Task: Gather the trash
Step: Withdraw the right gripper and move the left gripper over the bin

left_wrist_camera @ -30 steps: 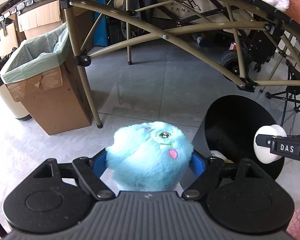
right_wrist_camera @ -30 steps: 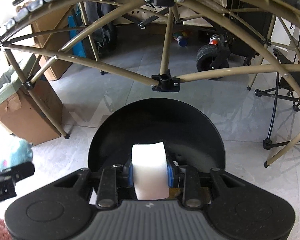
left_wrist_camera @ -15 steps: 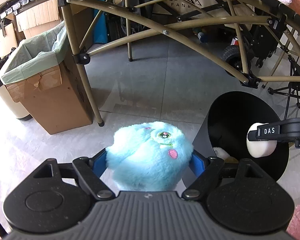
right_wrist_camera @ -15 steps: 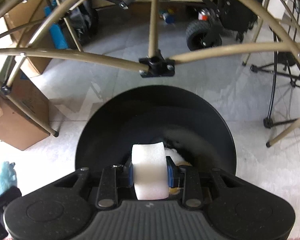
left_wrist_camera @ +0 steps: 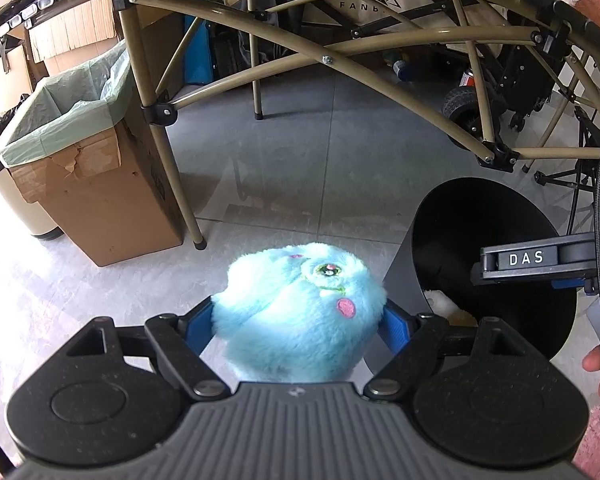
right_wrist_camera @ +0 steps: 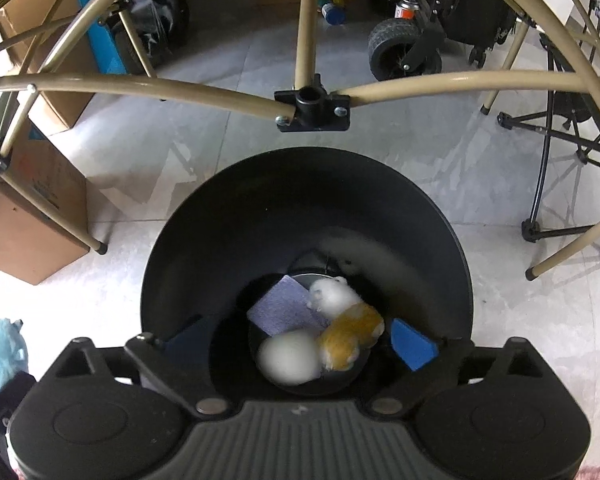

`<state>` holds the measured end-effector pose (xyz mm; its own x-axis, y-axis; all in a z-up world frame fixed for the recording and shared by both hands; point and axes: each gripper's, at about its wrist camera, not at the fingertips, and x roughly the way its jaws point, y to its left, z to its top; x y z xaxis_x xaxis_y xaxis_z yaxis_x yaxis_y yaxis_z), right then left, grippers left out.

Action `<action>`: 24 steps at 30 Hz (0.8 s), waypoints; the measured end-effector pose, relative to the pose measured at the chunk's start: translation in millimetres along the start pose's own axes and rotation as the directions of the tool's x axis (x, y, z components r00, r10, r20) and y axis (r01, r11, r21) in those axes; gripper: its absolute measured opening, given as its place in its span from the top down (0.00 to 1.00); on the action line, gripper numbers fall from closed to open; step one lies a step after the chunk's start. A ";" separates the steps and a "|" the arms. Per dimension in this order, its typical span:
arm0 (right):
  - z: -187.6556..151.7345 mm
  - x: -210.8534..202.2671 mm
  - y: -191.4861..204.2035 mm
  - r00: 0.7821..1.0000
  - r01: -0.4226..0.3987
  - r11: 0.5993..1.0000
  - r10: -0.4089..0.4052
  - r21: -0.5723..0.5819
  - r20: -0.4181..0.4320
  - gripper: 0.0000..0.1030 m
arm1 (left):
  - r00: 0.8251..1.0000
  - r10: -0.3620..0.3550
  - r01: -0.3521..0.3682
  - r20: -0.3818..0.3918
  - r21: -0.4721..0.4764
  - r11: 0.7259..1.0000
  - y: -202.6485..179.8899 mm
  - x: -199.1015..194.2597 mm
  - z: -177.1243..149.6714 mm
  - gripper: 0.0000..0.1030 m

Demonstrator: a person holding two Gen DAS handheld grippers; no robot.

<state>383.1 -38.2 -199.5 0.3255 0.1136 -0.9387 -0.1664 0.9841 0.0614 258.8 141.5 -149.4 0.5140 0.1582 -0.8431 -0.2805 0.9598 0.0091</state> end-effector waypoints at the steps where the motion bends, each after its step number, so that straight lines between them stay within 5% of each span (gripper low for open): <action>1: -0.1 -0.2 -1.6 1.000 0.002 1.000 -0.002 0.003 -0.002 0.00 | 1.000 0.001 -0.001 -0.001 0.000 1.000 0.0 -0.2 -0.1 0.20; 24: -2.6 -9.7 -5.9 1.000 -0.017 1.000 0.017 0.007 -0.005 0.00 | 1.000 -0.008 0.008 0.005 0.007 1.000 -4.9 -4.0 -1.1 0.20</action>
<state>378.5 -45.5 -191.6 0.3184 0.1295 -0.9391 -0.1651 0.9831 0.0796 257.2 135.9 -146.7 0.5199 0.1520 -0.8406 -0.2710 0.9626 0.0064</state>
